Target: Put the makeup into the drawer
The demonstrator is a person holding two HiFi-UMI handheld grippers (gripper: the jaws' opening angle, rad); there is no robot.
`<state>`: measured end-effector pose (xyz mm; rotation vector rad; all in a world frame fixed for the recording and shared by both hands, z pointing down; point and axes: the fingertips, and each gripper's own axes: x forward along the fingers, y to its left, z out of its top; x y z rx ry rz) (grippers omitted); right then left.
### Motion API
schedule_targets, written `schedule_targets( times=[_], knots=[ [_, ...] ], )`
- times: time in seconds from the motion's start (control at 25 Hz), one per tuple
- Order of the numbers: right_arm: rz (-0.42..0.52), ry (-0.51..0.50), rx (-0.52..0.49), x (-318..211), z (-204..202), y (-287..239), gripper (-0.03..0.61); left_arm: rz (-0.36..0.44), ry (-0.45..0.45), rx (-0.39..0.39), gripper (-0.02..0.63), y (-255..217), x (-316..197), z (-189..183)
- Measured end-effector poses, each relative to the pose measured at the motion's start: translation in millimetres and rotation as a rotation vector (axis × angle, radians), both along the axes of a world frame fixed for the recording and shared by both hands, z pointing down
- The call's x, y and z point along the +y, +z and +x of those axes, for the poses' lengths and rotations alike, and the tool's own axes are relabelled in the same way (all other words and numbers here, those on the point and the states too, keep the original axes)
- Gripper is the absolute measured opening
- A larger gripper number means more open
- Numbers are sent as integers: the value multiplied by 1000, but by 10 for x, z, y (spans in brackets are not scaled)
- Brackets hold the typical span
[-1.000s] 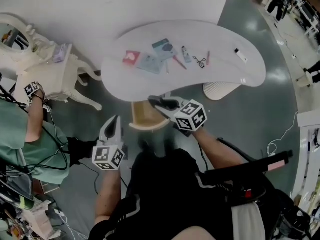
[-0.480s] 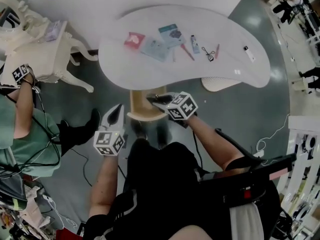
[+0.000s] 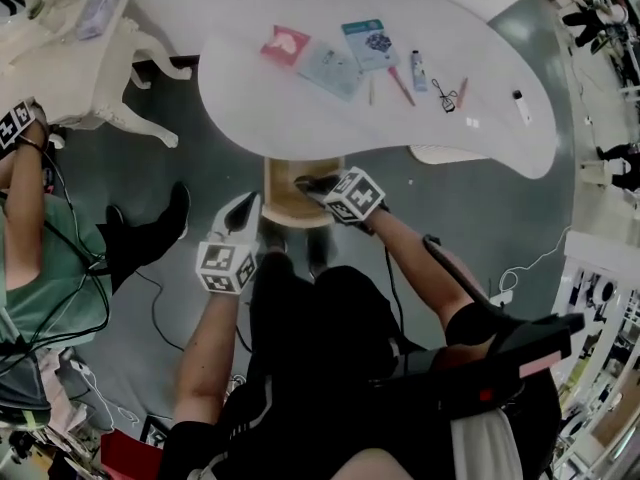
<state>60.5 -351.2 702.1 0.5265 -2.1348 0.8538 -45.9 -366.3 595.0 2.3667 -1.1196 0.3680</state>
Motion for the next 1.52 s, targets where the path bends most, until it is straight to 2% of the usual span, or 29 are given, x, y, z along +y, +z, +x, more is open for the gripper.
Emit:
schedule_targets(
  times=[0.32, 0.8, 1.16, 1.52],
  knots=[
    [-40, -126, 87, -79, -85, 460, 95, -28, 13, -21, 0, 222, -47, -22],
    [-4, -377, 238, -6, -210, 1053, 95, -43, 26, -53, 0, 451, -141, -79],
    [17, -448, 261, -10, -299, 1355, 95, -38, 2, -54, 0, 597, -134, -137],
    [37, -466, 331, -75, -273, 1602, 95, -31, 9, -44, 0, 675, -131, -93]
  ],
)
